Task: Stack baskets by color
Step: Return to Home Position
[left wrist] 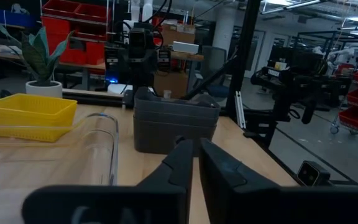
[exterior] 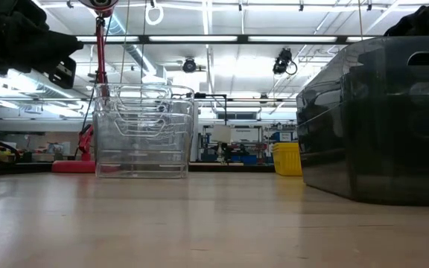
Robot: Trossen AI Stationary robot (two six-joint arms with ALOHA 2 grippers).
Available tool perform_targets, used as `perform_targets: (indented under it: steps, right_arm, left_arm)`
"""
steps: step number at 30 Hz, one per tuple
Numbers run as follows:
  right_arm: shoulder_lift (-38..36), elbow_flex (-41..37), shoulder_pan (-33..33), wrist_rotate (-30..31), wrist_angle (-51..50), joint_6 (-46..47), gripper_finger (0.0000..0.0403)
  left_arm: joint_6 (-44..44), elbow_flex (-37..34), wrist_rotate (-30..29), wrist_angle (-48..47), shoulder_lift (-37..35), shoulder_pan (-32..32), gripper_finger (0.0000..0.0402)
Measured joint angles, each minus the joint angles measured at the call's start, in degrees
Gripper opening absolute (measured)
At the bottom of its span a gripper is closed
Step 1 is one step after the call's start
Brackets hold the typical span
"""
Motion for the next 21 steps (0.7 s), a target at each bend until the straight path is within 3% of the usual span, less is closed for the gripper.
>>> perform_targets:
  steps: [21]
  right_arm:
    - [0.0, 0.0, 0.0, 0.0, 0.0, 0.0, 0.0183]
  left_arm:
    - [0.0, 0.0, 0.0, 0.0, 0.0, 0.0, 0.0033]
